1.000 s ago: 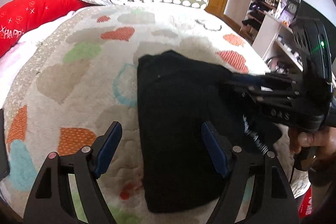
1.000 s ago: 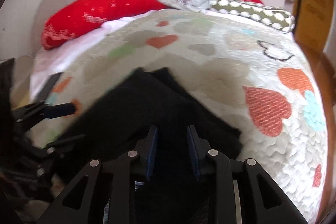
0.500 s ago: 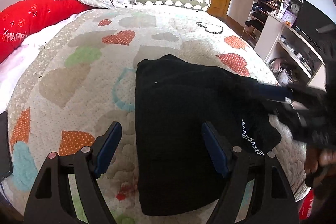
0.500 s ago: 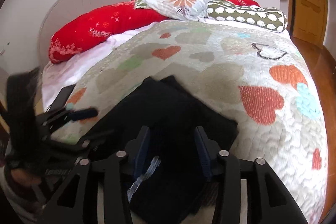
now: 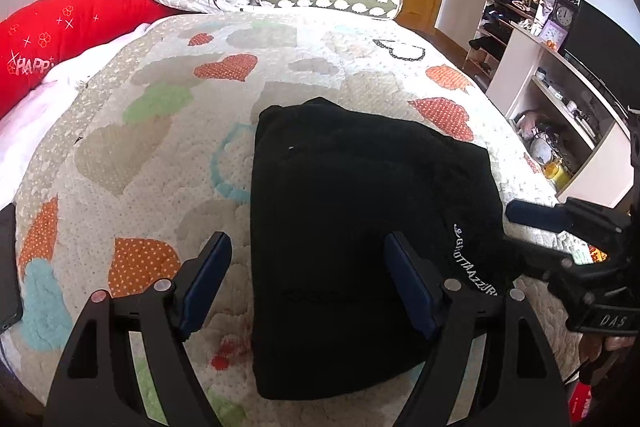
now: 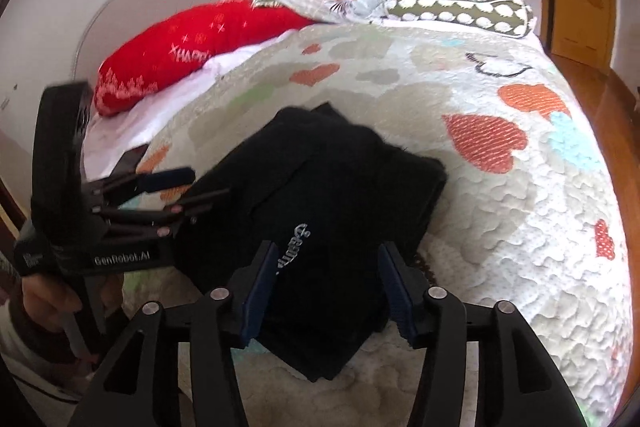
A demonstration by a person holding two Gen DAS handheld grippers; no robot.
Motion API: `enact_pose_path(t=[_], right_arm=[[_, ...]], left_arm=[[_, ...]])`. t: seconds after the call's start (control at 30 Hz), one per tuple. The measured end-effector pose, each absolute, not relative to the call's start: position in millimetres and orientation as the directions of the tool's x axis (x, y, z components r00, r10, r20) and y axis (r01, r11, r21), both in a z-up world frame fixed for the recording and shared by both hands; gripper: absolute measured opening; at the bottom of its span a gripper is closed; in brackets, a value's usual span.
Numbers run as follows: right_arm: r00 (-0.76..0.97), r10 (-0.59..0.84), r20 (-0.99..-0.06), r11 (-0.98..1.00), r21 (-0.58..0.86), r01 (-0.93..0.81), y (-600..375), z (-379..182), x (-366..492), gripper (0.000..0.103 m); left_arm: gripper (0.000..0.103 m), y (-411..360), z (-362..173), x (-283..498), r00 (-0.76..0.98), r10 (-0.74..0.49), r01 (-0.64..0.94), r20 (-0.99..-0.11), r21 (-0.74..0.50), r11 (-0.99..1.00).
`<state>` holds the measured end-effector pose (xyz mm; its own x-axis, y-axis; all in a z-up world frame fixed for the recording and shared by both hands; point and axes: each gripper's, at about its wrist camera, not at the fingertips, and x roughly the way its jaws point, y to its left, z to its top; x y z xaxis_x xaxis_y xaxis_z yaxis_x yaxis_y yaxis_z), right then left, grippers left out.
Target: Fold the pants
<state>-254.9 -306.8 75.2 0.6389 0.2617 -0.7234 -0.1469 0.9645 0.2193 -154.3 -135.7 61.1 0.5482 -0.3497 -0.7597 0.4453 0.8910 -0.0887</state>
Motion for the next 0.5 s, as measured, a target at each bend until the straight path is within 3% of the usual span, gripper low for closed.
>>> enact_pose_path(t=[0.33, 0.5], right_arm=[[0.622, 0.182, -0.762, 0.982, 0.171, -0.077, -312, 51, -241, 0.062], [0.641, 0.202, -0.74, 0.968, 0.249, -0.018, -330, 54, -239, 0.063]], left_arm=[[0.083, -141, 54, -154, 0.523, -0.367, 0.453, -0.769, -0.113, 0.884], [0.083, -135, 55, -150, 0.507, -0.381, 0.439, -0.773, -0.149, 0.886]])
